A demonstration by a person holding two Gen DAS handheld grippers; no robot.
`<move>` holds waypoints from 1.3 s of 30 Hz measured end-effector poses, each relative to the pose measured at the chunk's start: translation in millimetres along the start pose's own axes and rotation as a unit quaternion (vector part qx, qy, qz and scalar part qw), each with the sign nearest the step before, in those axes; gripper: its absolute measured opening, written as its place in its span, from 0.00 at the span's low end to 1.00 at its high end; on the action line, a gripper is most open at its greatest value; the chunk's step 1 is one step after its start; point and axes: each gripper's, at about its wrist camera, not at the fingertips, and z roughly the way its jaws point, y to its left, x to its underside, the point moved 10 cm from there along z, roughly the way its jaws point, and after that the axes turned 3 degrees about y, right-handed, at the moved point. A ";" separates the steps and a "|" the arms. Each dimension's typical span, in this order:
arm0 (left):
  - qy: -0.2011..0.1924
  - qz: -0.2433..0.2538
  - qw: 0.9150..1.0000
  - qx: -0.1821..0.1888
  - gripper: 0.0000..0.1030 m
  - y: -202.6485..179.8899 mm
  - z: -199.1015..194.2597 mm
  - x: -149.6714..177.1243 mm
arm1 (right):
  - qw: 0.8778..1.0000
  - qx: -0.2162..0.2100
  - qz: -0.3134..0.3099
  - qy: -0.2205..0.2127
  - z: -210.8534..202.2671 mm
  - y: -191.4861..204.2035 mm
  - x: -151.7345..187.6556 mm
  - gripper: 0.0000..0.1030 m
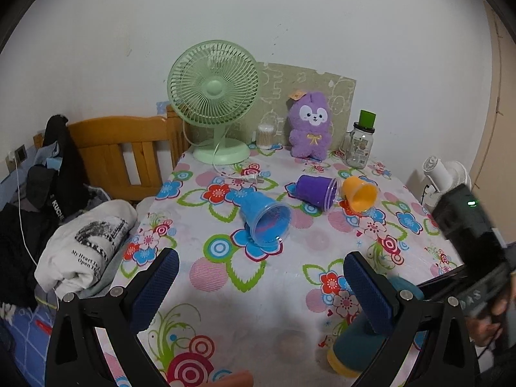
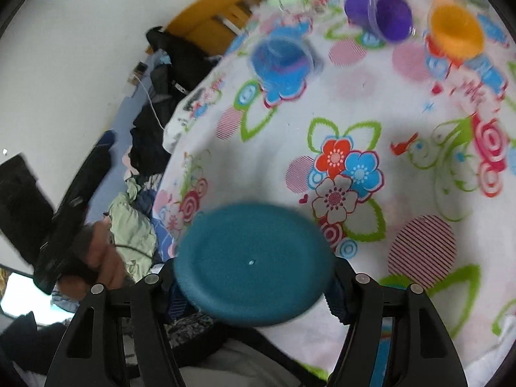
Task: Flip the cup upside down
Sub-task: 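Lift the teal cup with the right tool and turn it toward the left tool, then grasp the teal cup with the left tool while the right tool releases it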
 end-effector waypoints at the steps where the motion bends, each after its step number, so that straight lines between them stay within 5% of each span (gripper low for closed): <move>1: 0.003 -0.001 1.000 -0.001 1.00 0.5 0.8 1.5 | 1.000 0.014 0.002 -0.007 1.5 -4.2 -5.5 0.90; 4: 0.010 0.000 1.000 -0.007 1.00 2.0 5.4 4.4 | 0.998 0.054 -0.009 -0.037 -1.5 -8.9 -20.5 0.98; 16: 0.059 0.034 0.997 0.027 1.00 -21.7 42.7 0.4 | 0.995 0.073 -0.004 -0.074 -30.4 -29.9 -33.0 0.99; 25: 0.189 0.126 0.970 0.082 1.00 -69.2 102.6 14.9 | 0.992 0.077 0.028 -0.100 -52.4 -57.1 -6.3 1.00; 39: 0.266 0.164 0.948 0.057 1.00 -82.5 148.9 30.9 | 0.989 0.076 0.057 -0.114 -62.7 -81.7 8.1 1.00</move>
